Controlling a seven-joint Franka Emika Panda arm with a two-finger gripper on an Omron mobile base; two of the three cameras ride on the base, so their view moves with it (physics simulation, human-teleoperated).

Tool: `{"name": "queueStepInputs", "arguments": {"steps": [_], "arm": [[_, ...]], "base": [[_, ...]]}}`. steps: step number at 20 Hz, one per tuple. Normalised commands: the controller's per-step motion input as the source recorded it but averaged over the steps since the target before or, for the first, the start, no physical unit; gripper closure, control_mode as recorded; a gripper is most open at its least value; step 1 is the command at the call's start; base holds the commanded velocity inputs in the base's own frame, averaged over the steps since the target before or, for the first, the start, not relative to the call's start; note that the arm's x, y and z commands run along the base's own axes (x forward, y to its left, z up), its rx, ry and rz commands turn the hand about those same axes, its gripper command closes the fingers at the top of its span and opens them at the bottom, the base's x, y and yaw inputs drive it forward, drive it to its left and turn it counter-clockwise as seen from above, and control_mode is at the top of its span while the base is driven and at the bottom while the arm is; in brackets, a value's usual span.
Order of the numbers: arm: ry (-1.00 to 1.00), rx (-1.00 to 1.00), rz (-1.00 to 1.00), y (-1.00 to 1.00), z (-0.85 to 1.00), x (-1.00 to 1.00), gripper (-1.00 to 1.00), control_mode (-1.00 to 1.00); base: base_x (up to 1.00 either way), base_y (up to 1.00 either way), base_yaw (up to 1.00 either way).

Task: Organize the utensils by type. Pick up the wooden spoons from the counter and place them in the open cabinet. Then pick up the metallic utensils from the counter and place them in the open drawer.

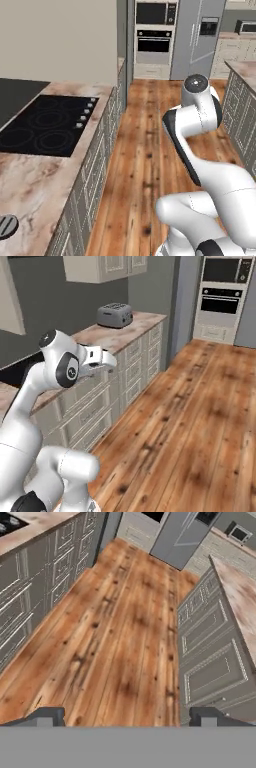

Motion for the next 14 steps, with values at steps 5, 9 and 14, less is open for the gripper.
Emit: {"name": "queueStepInputs", "arguments": {"steps": [5, 9, 14], "arm": [[0.0, 0.0, 0.0, 0.0, 0.0, 0.0, -1.0, 1.0], [0.0, 0.0, 0.0, 0.0, 0.0, 0.0, -1.0, 1.0], [0.0, 0.0, 0.0, 0.0, 0.0, 0.0, -1.0, 1.0]], "base": [[0.4, -0.53, -0.4], [0.54, -0.29, -0.46], [0.86, -0.28, -0.16]]}}
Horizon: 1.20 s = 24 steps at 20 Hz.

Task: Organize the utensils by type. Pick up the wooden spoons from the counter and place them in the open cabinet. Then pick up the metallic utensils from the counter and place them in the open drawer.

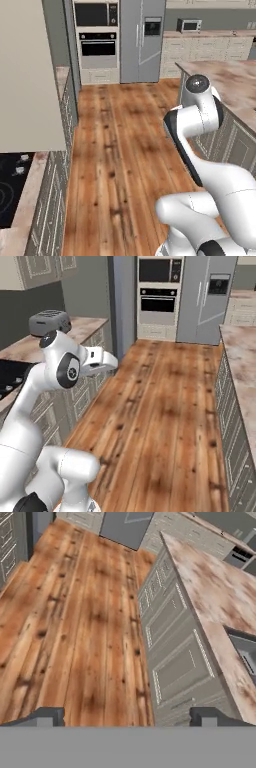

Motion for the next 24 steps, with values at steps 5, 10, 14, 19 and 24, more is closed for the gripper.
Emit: {"name": "queueStepInputs", "arguments": {"steps": [5, 10, 14, 19, 24], "arm": [[0.0, 0.0, 0.0, 0.0, 0.0, 0.0, -1.0, 1.0], [0.0, 0.0, 0.0, 0.0, 0.0, 0.0, -1.0, 1.0], [0.0, 0.0, 0.0, 0.0, 0.0, 0.0, -1.0, 1.0], [0.0, 0.0, 0.0, 0.0, 0.0, 0.0, -1.0, 1.0], [0.0, 0.0, 0.0, 0.0, 0.0, 0.0, -1.0, 1.0]], "base": [[1.0, -0.09, 0.0], [1.0, -0.19, 0.05], [1.0, -0.29, 0.02], [1.0, -0.29, 0.02], [0.96, -0.33, 0.01]]}}
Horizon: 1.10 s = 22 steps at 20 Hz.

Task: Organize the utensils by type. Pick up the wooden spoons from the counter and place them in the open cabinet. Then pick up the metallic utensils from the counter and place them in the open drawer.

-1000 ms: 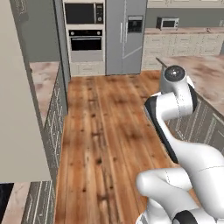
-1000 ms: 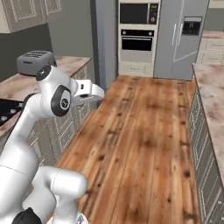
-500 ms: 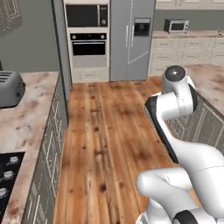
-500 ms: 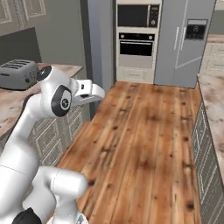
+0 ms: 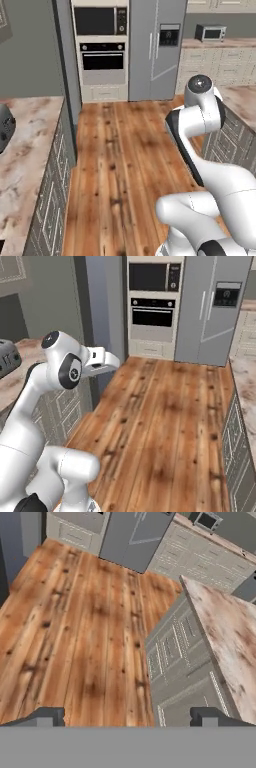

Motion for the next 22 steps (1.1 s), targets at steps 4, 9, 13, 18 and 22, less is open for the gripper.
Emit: {"name": "queueStepInputs", "arguments": {"steps": [4, 9, 13, 18, 22], "arm": [[0.0, 0.0, 0.0, 0.0, 0.0, 0.0, -1.0, 1.0], [0.0, 0.0, 0.0, 0.0, 0.0, 0.0, -1.0, 1.0], [0.0, 0.0, 0.0, 0.0, 0.0, 0.0, -1.0, 1.0], [0.0, 0.0, 0.0, 0.0, 0.0, 0.0, -1.0, 1.0], [0.0, 0.0, 0.0, 0.0, 0.0, 0.0, -1.0, 1.0]], "base": [[0.84, -0.22, -0.15], [0.78, -0.02, -0.32], [0.94, 0.0, -0.09], [1.0, 0.0, -0.03], [0.92, -0.01, -0.22]]}}
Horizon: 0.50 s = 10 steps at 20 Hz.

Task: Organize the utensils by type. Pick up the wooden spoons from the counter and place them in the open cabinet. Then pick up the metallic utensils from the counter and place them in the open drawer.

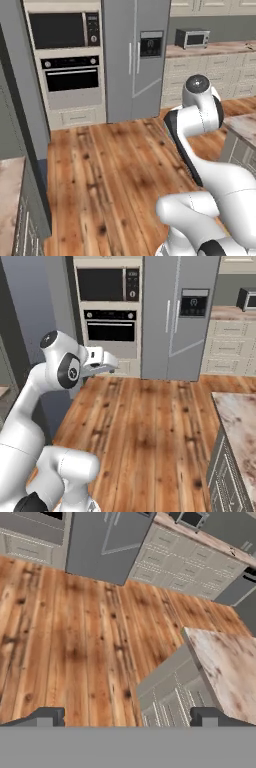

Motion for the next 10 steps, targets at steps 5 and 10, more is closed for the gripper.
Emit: {"name": "queueStepInputs", "arguments": {"steps": [5, 10], "arm": [[0.0, 0.0, 0.0, 0.0, 0.0, 0.0, -1.0, 1.0], [0.0, 0.0, 0.0, 0.0, 0.0, 0.0, -1.0, 1.0]], "base": [[0.82, 0.0, -0.35], [0.64, 0.0, -0.56]]}}
